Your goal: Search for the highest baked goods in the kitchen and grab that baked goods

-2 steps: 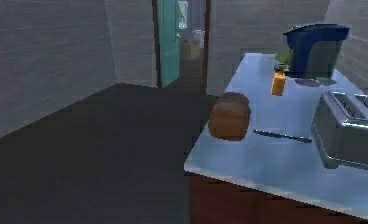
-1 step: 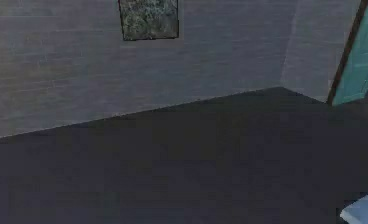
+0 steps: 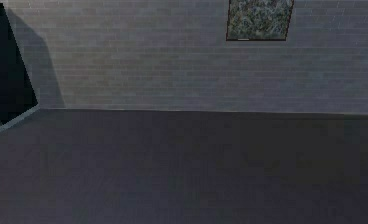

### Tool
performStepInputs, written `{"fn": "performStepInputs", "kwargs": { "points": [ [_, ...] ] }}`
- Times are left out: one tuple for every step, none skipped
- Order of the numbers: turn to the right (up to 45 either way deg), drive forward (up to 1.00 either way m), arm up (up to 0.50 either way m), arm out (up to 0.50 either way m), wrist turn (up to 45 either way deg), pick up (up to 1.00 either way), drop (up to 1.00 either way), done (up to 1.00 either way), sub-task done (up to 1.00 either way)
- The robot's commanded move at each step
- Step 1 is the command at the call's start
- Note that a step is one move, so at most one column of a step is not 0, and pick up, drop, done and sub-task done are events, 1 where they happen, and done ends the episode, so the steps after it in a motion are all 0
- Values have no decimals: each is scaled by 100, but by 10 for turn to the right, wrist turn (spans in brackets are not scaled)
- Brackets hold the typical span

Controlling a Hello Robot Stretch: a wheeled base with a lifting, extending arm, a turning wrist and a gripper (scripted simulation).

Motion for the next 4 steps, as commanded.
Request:
{"fn": "performStepInputs", "kwargs": {
  "points": [
    [0, 0, 50, 0, 0, 0, 0, 0, 0],
    [0, 0, 38, 0, 0, 0, 0, 0, 0],
    [0, 0, 0, 46, 0, 0, 0, 0, 0],
    [0, 0, 0, 0, 450, 0, 0, 0, 0]
  ]
}}
